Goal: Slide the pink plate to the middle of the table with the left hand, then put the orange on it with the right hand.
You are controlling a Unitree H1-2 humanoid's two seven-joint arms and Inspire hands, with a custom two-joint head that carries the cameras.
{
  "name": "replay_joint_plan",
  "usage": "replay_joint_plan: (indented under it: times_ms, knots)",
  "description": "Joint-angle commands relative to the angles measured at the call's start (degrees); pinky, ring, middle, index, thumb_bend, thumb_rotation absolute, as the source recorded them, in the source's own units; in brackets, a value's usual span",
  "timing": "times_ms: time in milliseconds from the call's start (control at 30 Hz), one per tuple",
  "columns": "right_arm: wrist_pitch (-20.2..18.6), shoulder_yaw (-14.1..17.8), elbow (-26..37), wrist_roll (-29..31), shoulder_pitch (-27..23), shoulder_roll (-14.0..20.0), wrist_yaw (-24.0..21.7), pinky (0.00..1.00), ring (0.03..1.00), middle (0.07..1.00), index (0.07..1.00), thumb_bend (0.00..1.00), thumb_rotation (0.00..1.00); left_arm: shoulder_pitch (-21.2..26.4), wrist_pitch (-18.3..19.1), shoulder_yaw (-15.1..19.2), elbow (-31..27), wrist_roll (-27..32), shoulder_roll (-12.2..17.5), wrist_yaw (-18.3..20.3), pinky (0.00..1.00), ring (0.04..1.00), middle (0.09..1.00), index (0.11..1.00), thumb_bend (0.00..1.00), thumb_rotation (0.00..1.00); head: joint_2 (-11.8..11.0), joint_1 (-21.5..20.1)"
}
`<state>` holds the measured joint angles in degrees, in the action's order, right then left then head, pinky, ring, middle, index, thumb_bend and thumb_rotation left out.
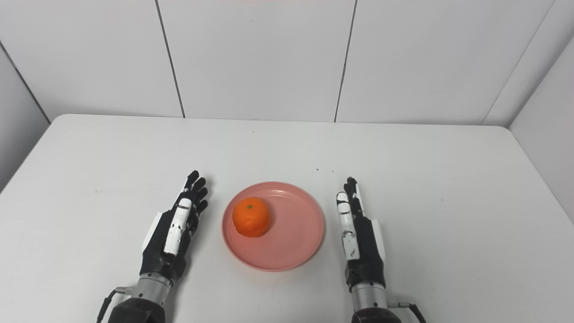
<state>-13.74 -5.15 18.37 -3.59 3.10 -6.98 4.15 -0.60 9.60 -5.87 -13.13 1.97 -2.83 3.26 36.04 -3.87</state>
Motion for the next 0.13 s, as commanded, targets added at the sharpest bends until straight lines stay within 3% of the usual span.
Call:
replay_joint_plan:
  times_ms: [0,100]
  knots:
    - [1.34,-0.21,1.31,-0.28,-0.84,-0.27,-0.15,0.97,0.99,1.0,1.0,0.23,1.0,0.57,-2.49,-0.38,-1.2,-0.15,-0.81,-0.11,1.0,1.0,1.0,1.0,0.39,1.0,-0.08,0.02]
    - [2.03,-0.11,0.99,0.17,-0.87,-0.29,-0.29,0.98,0.992,1.0,1.0,0.23,1.0,0.61,-2.2,-0.46,-1.2,-0.14,-0.57,0.01,1.0,1.0,1.0,1.0,0.39,1.0,-0.08,-0.07]
